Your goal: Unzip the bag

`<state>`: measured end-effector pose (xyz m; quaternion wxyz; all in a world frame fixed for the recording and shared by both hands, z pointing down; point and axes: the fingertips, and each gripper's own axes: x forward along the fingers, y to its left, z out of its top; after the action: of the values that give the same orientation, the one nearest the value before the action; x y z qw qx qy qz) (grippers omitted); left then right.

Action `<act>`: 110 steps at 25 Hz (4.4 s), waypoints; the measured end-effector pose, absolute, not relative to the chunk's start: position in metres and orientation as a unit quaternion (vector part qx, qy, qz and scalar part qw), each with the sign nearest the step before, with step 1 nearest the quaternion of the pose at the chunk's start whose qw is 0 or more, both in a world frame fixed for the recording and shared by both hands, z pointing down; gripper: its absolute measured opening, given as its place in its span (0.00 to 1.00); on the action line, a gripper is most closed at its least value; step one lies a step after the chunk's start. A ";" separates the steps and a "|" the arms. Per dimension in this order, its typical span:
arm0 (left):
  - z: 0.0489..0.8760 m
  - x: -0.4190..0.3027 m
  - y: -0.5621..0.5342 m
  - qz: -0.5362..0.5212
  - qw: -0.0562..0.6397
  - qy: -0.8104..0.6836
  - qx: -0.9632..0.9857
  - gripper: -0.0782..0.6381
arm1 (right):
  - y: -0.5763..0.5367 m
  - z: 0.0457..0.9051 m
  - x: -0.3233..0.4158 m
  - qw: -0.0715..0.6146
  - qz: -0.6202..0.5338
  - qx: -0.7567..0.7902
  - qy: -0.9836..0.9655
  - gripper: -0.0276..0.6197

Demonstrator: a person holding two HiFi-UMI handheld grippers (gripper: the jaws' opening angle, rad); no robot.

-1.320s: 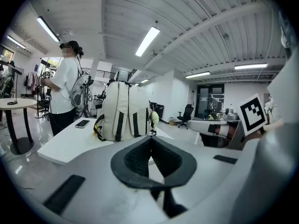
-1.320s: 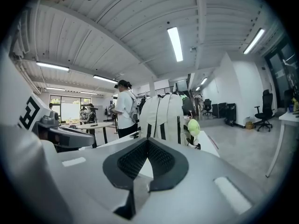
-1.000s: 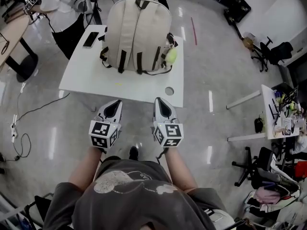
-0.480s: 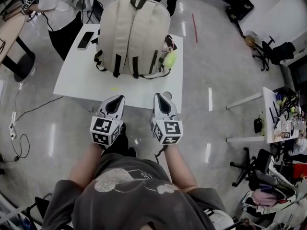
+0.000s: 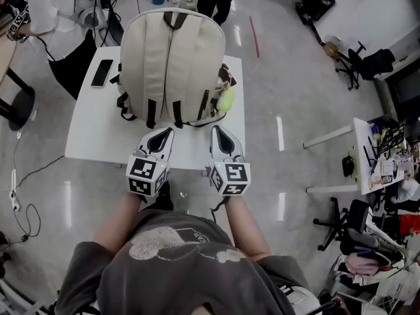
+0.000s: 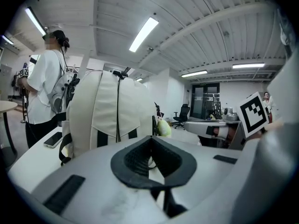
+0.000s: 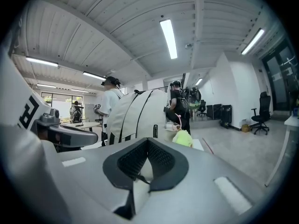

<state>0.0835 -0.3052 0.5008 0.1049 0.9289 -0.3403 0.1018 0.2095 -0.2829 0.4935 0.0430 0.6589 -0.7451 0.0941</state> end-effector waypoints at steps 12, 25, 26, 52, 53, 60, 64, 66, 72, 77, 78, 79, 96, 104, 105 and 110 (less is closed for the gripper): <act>0.510 0.098 -0.368 0.098 0.118 -0.298 0.942 0.12 | -0.349 0.513 0.206 0.081 0.106 0.673 -0.728 0.06; 0.529 0.110 -0.393 0.109 0.127 -0.274 0.947 0.12 | -0.380 0.542 0.216 0.124 0.128 0.690 -0.702 0.16; 0.530 0.110 -0.394 0.111 0.127 -0.278 0.946 0.12 | -0.382 0.544 0.217 0.123 0.130 0.689 -0.702 0.16; 0.545 0.122 -0.390 0.147 0.132 -0.339 0.920 0.12 | -0.366 0.597 0.209 0.152 0.184 0.602 -0.762 0.10; 0.547 0.121 -0.390 0.150 0.134 -0.340 0.919 0.12 | -0.365 0.604 0.208 0.157 0.190 0.600 -0.761 0.10; 0.571 0.117 -0.390 0.169 0.141 -0.344 0.913 0.12 | -0.356 0.652 0.212 0.189 0.227 0.594 -0.748 0.10; 0.589 0.114 -0.388 0.185 0.149 -0.346 0.908 0.12 | -0.351 0.667 0.213 0.196 0.250 0.592 -0.741 0.10; 0.597 0.112 -0.386 0.191 0.156 -0.345 0.906 0.12 | -0.348 0.673 0.215 0.198 0.257 0.594 -0.736 0.10; 0.619 0.107 -0.380 0.205 0.174 -0.348 0.898 0.12 | -0.338 0.698 0.212 0.238 0.286 0.578 -0.726 0.10; 0.624 0.105 -0.379 0.208 0.179 -0.349 0.896 0.12 | -0.338 0.709 0.214 0.253 0.308 0.575 -0.714 0.10; 0.624 0.105 -0.378 0.208 0.179 -0.348 0.896 0.12 | -0.338 0.710 0.214 0.254 0.313 0.575 -0.712 0.10; 0.624 0.105 -0.378 0.209 0.178 -0.348 0.897 0.12 | -0.337 0.710 0.215 0.255 0.319 0.575 -0.709 0.10; 0.600 0.110 -0.372 0.181 0.182 -0.344 0.903 0.12 | -0.326 0.695 0.242 0.188 0.335 0.613 -0.691 0.18; 0.571 0.124 -0.362 0.169 0.157 -0.337 0.913 0.12 | -0.322 0.642 0.257 0.127 0.303 0.623 -0.710 0.14; 0.567 0.126 -0.360 0.169 0.153 -0.337 0.914 0.12 | -0.322 0.635 0.259 0.114 0.300 0.623 -0.713 0.11; 0.538 0.136 -0.343 0.155 0.135 -0.343 0.917 0.12 | -0.320 0.616 0.270 0.089 0.281 0.625 -0.723 0.04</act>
<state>0.1359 -0.3434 0.5384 0.1352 0.9165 -0.3432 0.1548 0.2704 -0.3197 0.6156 0.0894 0.6252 -0.7226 0.2811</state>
